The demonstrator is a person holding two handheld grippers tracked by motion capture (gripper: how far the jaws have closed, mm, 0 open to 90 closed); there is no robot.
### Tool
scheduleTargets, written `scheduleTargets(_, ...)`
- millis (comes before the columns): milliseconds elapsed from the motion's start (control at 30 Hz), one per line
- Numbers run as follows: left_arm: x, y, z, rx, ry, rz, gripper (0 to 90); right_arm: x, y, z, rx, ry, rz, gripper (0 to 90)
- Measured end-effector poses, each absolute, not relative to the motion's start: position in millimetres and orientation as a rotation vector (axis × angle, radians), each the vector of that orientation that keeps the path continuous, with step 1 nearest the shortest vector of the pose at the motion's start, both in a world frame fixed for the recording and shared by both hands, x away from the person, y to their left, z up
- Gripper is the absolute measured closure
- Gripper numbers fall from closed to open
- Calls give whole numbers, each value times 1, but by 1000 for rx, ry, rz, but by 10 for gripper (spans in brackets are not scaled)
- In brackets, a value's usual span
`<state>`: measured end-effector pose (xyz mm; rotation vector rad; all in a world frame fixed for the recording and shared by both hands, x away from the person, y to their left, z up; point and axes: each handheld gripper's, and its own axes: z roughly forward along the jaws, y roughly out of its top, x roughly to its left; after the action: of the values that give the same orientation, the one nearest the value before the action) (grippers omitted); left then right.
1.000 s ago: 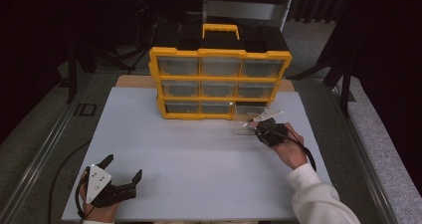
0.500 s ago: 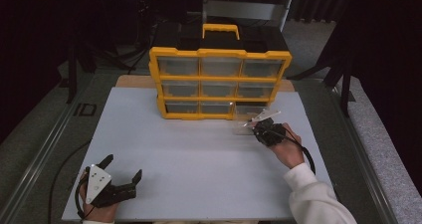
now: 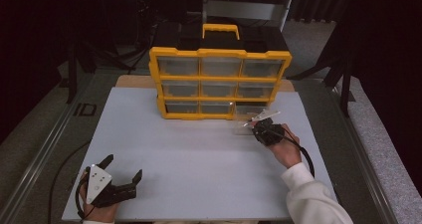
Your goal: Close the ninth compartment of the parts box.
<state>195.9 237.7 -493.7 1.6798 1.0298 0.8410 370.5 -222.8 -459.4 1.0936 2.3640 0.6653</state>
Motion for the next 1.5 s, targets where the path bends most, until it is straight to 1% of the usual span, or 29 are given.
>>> scheduleTargets(1500, 196, 237, -494, 1684, 1029, 840, 0, 381, -217, -476, 1173, 2255, 727, 895)
